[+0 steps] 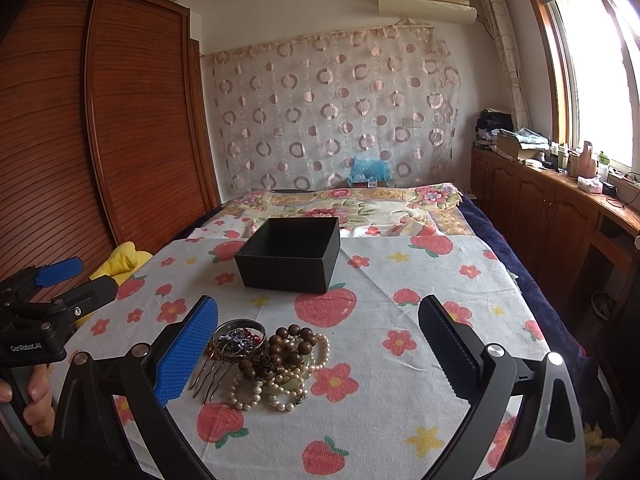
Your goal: Organize jewelry
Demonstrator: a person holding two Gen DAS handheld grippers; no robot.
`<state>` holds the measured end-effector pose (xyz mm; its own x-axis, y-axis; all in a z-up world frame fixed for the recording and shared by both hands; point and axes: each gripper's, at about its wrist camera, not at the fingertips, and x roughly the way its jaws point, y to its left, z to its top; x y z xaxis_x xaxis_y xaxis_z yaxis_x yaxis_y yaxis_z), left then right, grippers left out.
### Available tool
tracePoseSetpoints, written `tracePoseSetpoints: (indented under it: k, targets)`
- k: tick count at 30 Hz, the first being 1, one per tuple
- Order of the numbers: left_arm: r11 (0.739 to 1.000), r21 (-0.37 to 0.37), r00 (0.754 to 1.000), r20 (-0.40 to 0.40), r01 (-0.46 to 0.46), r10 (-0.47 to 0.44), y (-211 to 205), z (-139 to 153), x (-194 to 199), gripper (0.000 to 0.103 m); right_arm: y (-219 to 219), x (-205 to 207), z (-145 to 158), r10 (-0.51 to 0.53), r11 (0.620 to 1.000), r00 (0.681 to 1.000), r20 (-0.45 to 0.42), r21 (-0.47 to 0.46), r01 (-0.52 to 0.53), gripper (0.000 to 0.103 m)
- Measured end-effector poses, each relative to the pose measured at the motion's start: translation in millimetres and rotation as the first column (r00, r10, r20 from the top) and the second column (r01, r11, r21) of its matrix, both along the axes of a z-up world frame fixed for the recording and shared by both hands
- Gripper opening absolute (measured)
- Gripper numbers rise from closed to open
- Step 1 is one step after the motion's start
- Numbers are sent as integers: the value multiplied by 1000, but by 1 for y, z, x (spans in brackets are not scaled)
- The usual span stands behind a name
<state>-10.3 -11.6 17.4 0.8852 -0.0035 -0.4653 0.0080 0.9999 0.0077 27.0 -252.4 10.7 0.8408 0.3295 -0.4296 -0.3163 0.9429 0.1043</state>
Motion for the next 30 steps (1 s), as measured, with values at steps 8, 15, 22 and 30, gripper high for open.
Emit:
tracePoseSetpoints:
  k: [8,15,22,30]
  targets:
    - [1000,0,1000,-2,0,0,0,0,0,96,0,0,0,0,1000,1000,-1,0,0,101]
    - [1000,1,1000,-2,0,0,0,-1,1,96,1,0,0,2,1000,1000,1,-1,-2,101]
    - [1000,-9,1000,-24,13,-13,0,-6,2,96,-3,1,-2,26,1000,1000,-16,7,-26,101]
    - [999,9,993,-106,47,-46,5,-27,18,96,6,-1,-7,48,999,999,-22,-6,-48,101]
